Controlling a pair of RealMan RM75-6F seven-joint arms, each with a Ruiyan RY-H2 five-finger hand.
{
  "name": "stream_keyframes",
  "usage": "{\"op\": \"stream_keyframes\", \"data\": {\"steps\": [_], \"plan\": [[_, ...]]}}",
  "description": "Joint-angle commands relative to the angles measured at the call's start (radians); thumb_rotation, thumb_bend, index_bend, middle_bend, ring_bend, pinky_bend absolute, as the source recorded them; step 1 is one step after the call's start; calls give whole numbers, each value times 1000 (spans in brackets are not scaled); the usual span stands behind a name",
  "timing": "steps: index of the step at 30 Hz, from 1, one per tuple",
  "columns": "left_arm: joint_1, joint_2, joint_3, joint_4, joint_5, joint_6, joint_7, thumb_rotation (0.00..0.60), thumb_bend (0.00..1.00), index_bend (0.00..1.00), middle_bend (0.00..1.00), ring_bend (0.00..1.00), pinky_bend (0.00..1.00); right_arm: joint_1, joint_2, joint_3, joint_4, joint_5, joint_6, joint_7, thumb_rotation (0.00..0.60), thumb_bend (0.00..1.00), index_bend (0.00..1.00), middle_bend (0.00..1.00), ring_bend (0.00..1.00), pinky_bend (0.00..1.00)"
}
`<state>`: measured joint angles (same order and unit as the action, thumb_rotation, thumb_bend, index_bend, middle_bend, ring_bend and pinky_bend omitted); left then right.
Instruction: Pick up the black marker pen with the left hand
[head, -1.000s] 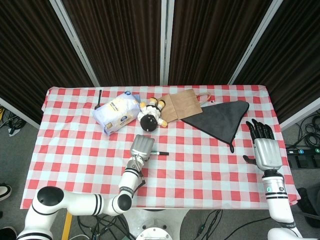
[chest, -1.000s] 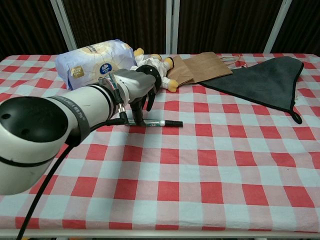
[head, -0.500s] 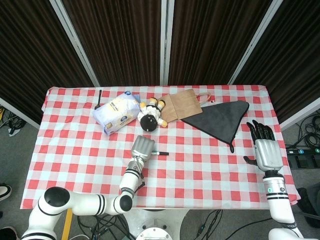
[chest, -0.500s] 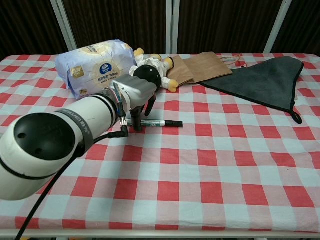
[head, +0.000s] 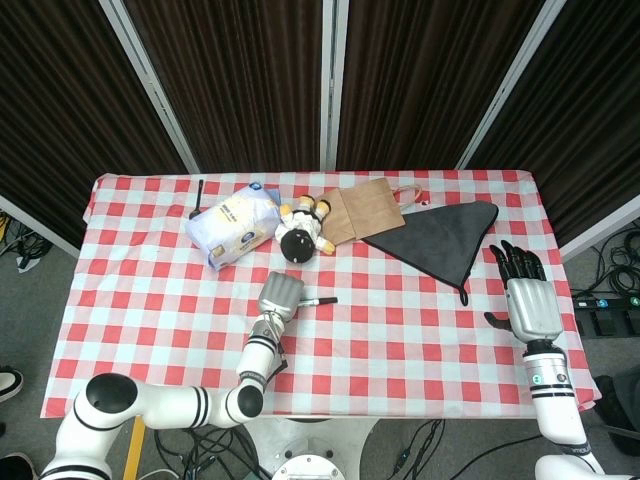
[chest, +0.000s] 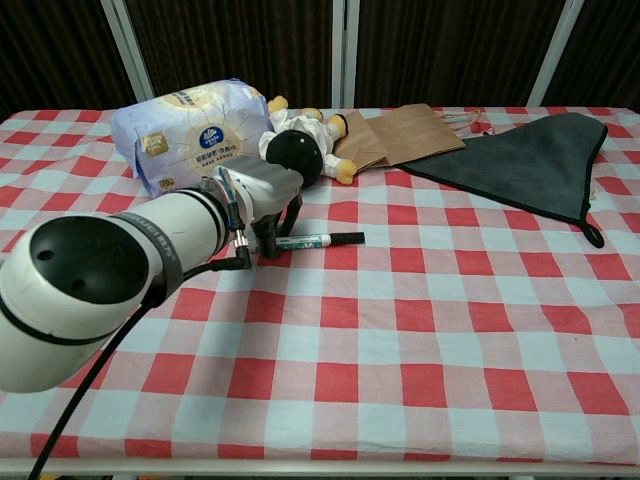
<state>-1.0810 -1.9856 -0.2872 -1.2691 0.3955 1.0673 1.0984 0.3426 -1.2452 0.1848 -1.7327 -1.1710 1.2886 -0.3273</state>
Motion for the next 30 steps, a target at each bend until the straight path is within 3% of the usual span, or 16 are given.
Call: {"op": "stream_keyframes", "data": {"steps": [1,14,19,25,30], "plan": [[1,6,3,-5,-1,-5,-2,600,360,515,545,495,608,1,0,0,-4,1,0,-2,600,0,0,0,0,0],[13,85,-39,-133,42,11,-88,600,419,536,562,515,622,14,0,0,-10,-54,7,17,600,0,0,7,0,0],[-2,122,-55,-208,48,15,-94,600,429,538,565,519,630,36,-40,14,26,-157,48,62,600,19,0,121,0,43],[-40,155,-70,-272,6,35,-57,600,429,535,566,519,630,111,-87,23,19,-131,-77,96,600,24,4,160,1,112],[-58,168,-70,-303,-3,71,-51,600,429,537,566,519,630,174,-166,21,55,-101,-150,36,600,39,140,215,54,172]]}}
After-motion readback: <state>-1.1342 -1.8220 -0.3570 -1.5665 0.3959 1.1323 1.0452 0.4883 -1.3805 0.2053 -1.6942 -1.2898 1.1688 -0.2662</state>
